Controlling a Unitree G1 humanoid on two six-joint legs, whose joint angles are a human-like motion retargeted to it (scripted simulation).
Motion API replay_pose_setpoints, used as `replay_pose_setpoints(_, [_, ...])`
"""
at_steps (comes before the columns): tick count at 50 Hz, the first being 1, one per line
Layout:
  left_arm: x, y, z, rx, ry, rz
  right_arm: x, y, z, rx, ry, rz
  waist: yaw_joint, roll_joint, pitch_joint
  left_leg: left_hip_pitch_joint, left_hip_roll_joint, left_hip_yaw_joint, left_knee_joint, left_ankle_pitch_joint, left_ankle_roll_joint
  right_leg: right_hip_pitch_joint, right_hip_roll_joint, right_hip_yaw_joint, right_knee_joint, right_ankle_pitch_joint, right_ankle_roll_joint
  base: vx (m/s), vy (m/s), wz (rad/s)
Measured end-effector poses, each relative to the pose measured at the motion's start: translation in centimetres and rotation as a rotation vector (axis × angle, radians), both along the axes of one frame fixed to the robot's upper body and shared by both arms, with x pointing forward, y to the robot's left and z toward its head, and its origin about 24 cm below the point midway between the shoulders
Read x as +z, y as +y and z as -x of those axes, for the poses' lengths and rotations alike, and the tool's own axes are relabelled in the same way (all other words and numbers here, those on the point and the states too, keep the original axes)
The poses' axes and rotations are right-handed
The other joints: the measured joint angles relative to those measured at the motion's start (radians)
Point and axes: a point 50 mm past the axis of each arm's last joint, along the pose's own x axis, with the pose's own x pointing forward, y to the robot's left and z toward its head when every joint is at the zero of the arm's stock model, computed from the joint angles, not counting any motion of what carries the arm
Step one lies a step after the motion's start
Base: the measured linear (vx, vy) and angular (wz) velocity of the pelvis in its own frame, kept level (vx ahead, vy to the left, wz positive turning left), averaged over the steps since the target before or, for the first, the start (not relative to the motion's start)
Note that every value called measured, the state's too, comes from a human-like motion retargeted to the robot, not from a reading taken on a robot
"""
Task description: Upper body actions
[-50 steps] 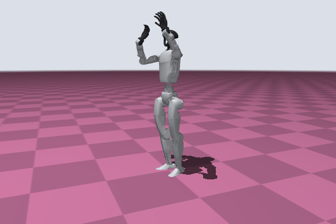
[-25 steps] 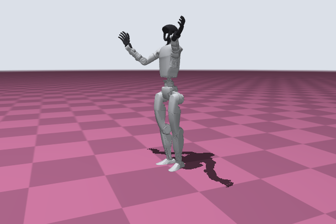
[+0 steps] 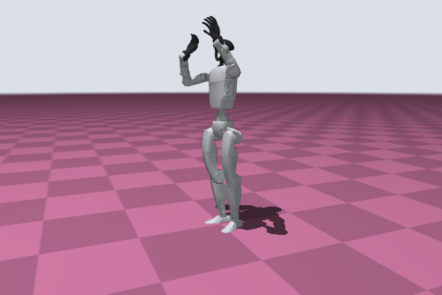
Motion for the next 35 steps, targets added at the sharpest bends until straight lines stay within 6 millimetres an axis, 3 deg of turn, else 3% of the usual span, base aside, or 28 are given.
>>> replay_pose_setpoints(3, [-0.5,1.8,-0.2,0.002,-0.015,0.094,-0.1,-1.9,-1.0,-0.020,0.042,-0.114,-0.002,-0.002,0.001,-0.001,-0.001,0.001,-0.001,0.000,-0.001,-0.002,-0.001,0.000,-0.001,0.001,0.000,0.00,0.00,0.00])
replay_pose_setpoints(8, [-2.2,7.6,0.0,-0.050,-0.040,0.453,-1.2,-6.5,-3.6,-0.049,0.183,-0.381,-0.006,-0.003,-0.005,-0.007,-0.002,0.005,-0.002,0.001,-0.002,-0.009,-0.003,0.003,-0.002,0.002,-0.001,0.00,0.00,0.00])
replay_pose_setpoints(15, [-7.3,15.4,0.5,-0.260,-0.222,1.030,-5.0,-12.3,-6.9,-0.021,0.414,-0.788,-0.017,0.006,-0.016,-0.010,-0.002,0.007,-0.005,0.000,-0.003,-0.015,-0.001,0.004,-0.003,0.001,-0.001,0.00,0.00,0.00])
replay_pose_setpoints(20, [-10.8,18.2,0.2,-0.464,-0.273,1.321,-7.4,-14.5,-7.9,0.133,0.474,-1.014,-0.018,0.008,-0.018,-0.007,-0.001,0.008,-0.006,-0.002,-0.002,-0.013,0.000,0.004,-0.002,-0.001,-0.001,0.00,0.00,0.00])
replay_pose_setpoints(23, [-11.6,18.7,0.6,-0.476,-0.319,1.362,-7.7,-14.8,-7.7,0.190,0.456,-1.063,-0.019,0.005,-0.013,-0.004,-0.001,0.007,-0.006,-0.002,-0.002,-0.011,0.000,0.003,-0.002,-0.001,-0.001,0.00,0.00,0.00])
replay_pose_setpoints(27, [-10.7,18.1,1.2,-0.437,-0.341,1.267,-6.9,-14.1,-7.2,0.178,0.418,-1.007,-0.022,0.002,-0.008,-0.003,-0.002,0.005,-0.006,-0.002,-0.002,-0.009,0.000,0.001,-0.002,-0.002,-0.001,0.00,0.00,0.00])
replay_pose_setpoints(30, [-8.9,16.3,1.0,-0.451,-0.289,1.130,-5.4,-12.2,-6.8,0.170,0.392,-0.884,-0.022,0.001,-0.006,-0.002,-0.002,0.007,-0.007,-0.001,-0.002,-0.009,0.000,0.002,-0.002,0.000,-0.001,0.00,0.00,0.00])
replay_pose_setpoints(35, [-4.9,11.5,0.5,-0.452,-0.160,0.813,-2.5,-7.3,-5.5,0.190,0.327,-0.586,-0.017,0.002,-0.012,-0.004,-0.001,0.011,-0.008,-0.001,-0.003,-0.015,-0.001,0.005,-0.002,0.002,-0.002,0.00,0.00,0.00])
